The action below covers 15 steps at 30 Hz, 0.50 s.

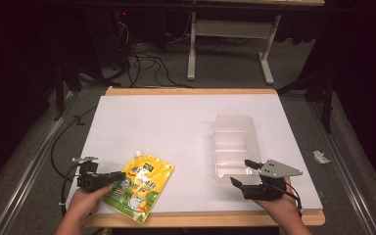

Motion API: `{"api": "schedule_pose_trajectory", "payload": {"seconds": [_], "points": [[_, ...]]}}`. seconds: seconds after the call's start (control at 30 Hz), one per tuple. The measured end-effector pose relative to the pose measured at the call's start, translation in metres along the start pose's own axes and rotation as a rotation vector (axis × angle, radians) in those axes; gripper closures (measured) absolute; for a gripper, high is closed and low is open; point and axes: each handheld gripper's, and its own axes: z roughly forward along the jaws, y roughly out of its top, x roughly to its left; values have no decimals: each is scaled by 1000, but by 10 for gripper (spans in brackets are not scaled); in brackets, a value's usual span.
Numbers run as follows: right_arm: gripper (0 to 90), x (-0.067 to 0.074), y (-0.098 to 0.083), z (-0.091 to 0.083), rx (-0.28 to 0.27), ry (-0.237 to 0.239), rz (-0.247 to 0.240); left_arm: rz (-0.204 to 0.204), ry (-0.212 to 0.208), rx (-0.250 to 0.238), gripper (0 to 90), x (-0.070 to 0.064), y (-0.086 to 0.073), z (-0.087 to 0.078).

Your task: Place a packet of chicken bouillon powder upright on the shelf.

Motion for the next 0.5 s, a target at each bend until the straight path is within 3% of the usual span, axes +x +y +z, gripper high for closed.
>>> {"api": "schedule_pose_trajectory", "payload": {"seconds": [0.13,0.27,0.37,0.5], "points": [[220,-1,0,0,-2,-1,6,40,1,12,897,-7,-2,2],[223,0,0,-1,-1,-2,6,102,12,28,900,-18,-3,5],[224,0,0,0,-8,0,4,154,33,-22,900,-32,-1,5],[226,0,0,-1,-6,-3,6,243,106,-71,900,-53,-2,6]]}}
